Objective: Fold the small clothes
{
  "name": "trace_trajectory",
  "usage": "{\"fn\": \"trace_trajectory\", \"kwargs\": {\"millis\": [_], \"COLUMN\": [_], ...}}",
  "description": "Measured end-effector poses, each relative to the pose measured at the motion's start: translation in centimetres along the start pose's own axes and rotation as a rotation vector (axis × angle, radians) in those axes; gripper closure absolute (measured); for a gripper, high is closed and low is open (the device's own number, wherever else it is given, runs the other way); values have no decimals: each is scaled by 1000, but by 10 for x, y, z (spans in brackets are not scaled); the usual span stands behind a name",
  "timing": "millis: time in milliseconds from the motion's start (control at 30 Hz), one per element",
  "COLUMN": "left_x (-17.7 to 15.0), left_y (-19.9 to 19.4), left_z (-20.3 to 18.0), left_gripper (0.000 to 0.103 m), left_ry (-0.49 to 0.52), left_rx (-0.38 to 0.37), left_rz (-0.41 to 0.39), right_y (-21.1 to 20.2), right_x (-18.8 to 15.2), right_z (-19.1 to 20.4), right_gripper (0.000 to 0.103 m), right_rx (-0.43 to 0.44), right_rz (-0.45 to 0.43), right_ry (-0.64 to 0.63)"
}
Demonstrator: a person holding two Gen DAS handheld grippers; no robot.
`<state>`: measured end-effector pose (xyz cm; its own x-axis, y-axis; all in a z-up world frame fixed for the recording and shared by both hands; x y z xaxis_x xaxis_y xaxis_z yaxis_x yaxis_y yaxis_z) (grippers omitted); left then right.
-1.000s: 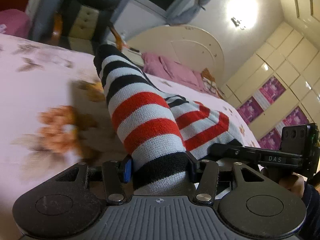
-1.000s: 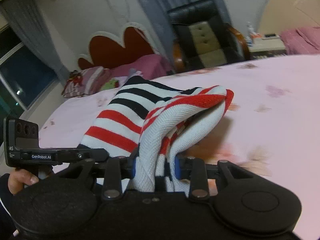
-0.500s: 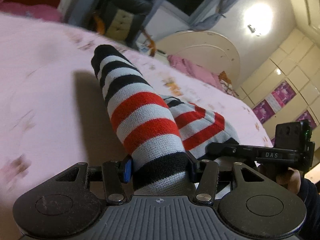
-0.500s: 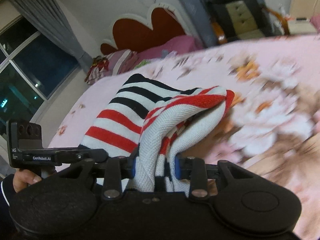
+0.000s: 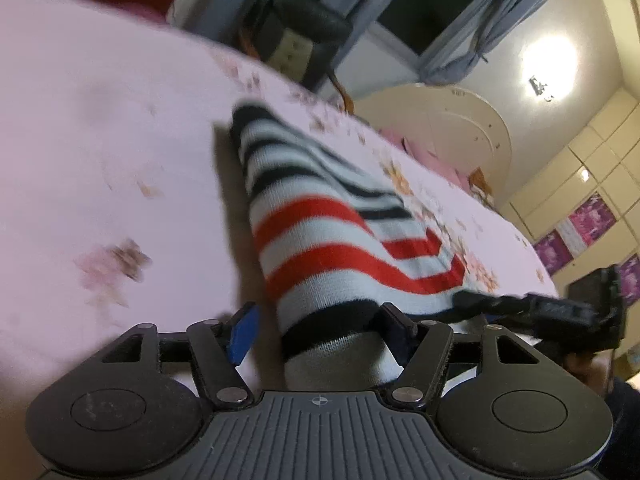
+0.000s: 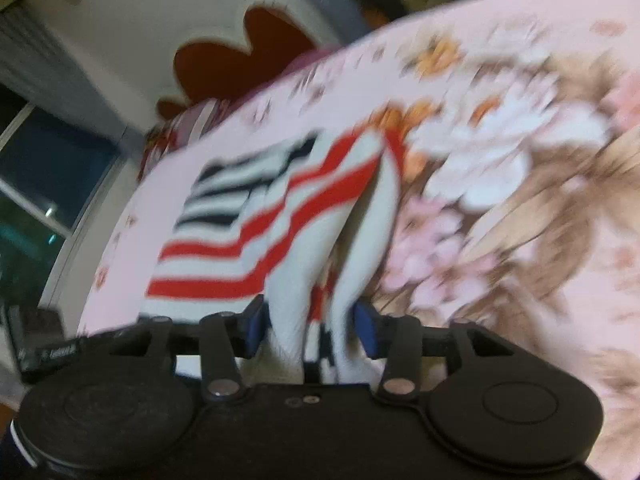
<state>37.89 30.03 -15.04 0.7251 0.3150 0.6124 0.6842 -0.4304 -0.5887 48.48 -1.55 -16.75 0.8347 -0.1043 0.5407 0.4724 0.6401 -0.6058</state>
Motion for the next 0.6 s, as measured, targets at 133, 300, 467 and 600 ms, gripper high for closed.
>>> {"fn": "trace_trajectory", "kwargs": {"millis": [133,300,467,600], "left_x": [30,40,37,34], "left_y": [-13,25,42,42], "left_z": [-19,-57,-59,-57], "left_gripper": [49,49,49,49], "left_ry": [106,262,258,266], "left_rx": [44,48,43,46], "left_rz": [-80,-7,25,18], "right_y": [-32,2,41,39], "right_x": [21,35,27,31], "right_z": [17,48,27,4], "right_gripper": [86,86,102,103], "right_rx": [-87,-136,-317,-318], "right_rz": [-123,-116,-26,-11], "right_ry": [-152,-308,-434,-384]}}
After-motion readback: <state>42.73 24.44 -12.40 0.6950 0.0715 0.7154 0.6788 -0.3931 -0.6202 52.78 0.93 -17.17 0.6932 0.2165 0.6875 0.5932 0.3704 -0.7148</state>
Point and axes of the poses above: each gripper's, at about its wrist camera, not at the fingertips, and y roughly the way its jaws point, z to its left, x to its top, the point moved 8 cm from there along y, roughly the way its jaws point, and after that the axes turned 1 degree about y, right-handed, at the moved point
